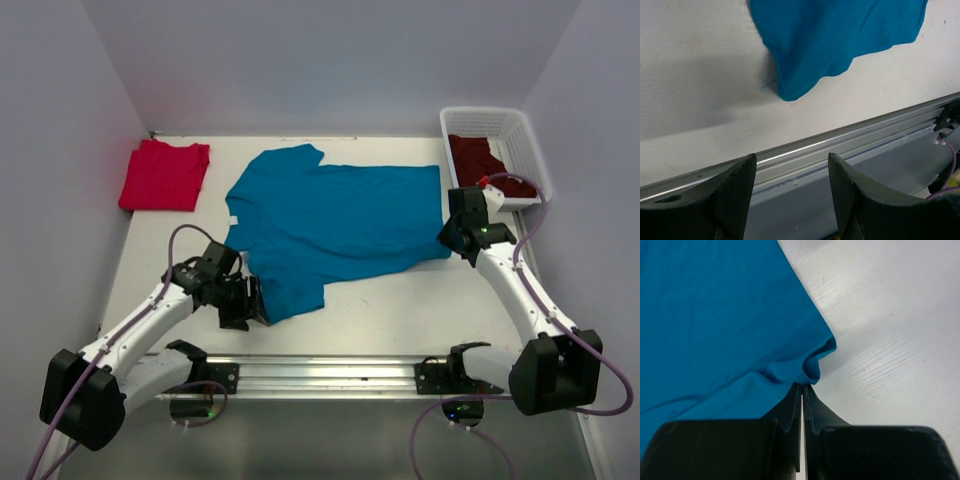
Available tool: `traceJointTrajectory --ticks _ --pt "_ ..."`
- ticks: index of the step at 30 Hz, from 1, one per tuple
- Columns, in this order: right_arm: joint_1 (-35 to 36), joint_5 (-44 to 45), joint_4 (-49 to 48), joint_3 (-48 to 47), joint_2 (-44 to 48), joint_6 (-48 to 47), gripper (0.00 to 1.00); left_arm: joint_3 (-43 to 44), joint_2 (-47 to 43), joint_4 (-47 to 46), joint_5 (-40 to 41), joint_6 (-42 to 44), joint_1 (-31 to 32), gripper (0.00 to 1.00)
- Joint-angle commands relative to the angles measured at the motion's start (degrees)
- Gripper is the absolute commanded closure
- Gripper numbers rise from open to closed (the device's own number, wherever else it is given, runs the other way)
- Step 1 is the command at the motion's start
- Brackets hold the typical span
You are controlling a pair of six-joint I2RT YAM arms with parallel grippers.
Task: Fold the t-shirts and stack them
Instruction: Flatten the tshirt out
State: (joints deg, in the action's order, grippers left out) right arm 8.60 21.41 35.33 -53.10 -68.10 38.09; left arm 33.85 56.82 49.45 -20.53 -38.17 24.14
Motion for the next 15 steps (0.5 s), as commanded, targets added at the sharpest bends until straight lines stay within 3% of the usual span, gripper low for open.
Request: traceJointTrajectory --ticks 1,9,15 --pt "-0.2 -0.4 -1.9 0.5 0.3 -0.6 1.00 0.0 0.5 -4.6 1.3 -1.0 0.4 0.37" --pt "-0.2 -0.7 -2.1 0.8 0.6 -0.4 1.00 -3.2 1.9 -13.4 6.3 -4.1 1.5 0.41" --pt "-0.2 -0.1 -1.8 0.8 0.9 -0.6 1.00 -5.0 8.5 -16.6 7.3 -3.9 3.1 0.41"
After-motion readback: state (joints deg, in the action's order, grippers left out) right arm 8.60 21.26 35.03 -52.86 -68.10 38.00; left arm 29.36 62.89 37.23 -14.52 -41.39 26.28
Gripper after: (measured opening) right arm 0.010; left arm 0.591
